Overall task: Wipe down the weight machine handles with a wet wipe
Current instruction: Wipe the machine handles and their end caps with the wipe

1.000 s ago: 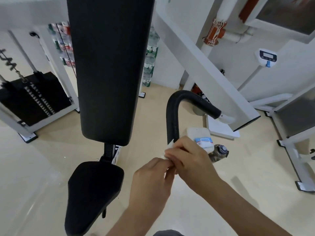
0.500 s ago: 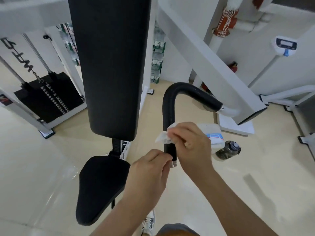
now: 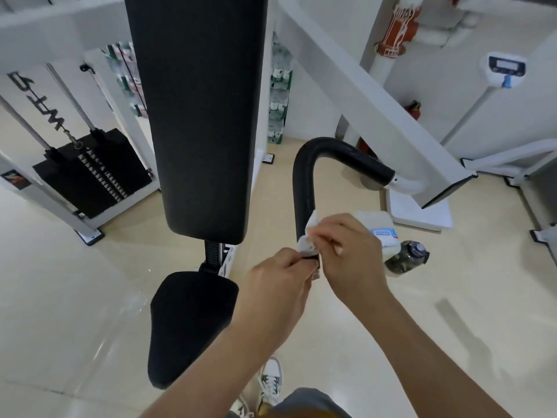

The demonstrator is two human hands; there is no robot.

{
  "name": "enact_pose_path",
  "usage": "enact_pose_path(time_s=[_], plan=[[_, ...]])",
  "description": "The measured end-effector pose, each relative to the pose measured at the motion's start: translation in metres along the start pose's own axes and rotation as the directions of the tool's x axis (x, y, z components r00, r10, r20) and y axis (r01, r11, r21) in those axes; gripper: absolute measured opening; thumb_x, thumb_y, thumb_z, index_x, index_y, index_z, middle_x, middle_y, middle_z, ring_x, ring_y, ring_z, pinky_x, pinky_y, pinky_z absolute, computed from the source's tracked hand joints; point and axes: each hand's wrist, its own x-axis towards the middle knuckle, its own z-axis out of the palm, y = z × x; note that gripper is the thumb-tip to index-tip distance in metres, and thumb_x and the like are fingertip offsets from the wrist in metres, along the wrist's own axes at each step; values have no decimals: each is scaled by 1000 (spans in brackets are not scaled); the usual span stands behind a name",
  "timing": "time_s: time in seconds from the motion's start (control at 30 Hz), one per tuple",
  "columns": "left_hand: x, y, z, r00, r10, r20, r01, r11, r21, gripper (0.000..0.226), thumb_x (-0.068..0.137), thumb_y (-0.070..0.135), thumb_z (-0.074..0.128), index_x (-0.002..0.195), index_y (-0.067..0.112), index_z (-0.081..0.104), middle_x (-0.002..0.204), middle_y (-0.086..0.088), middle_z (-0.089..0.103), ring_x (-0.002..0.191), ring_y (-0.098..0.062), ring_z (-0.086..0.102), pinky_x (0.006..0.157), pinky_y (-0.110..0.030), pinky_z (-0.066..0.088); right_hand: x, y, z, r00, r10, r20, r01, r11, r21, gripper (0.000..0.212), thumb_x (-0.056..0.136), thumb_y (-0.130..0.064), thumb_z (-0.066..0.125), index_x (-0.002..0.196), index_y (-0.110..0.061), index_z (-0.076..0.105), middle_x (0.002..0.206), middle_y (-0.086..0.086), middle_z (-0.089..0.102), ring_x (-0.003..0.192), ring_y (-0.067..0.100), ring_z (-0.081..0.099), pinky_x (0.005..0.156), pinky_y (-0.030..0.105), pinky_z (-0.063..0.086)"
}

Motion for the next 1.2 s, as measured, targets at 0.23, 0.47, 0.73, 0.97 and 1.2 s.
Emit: enact_pose_path(time_s=[0.23,0.47,0.73,0.97,1.2], plan=[[-5,-1,1,1000,-12,23,13,999,-33,8,75,16,67,80,20,71,69,4,62,46,-17,55,40,-22,42,6,-20,-4,975,-86,206,112,986,-120,11,71,8,71,71,-3,71,77,-3,56,76,-9,54,69,-3,34],[-5,-3,0,998,-25,52,29,997,-70,13,79,10,64,87,16,73,73,0,65,52,-20,59,46,-25,45,21,-24,0,937,-133,322,235,924,-303,10,67,5,73,68,-5,72,81,8,63,65,28,63,56,36,53],[-7,-5,-2,997,0,77,1,1000,-11,19,68,3,72,82,16,72,71,0,64,47,-19,56,43,-26,46,34,-41,3,878,-70,474,308,840,-446,14,84,-6,61,88,-11,74,104,3,58,88,21,62,78,33,50],[-11,1,-5,998,-4,64,3,1000,17,16,74,10,70,89,16,71,68,1,61,48,-19,56,42,-26,41,45,-33,13,946,-195,260,293,859,-421,13,71,1,65,60,-5,66,72,5,56,53,24,53,43,28,41],[-6,4,-1,987,-160,34,163,982,-96,8,86,24,62,88,27,70,77,9,66,63,-10,61,57,-27,51,33,-10,14,968,-249,4,244,944,-220,24,83,-12,50,76,-6,72,82,7,66,72,19,59,65,22,47]])
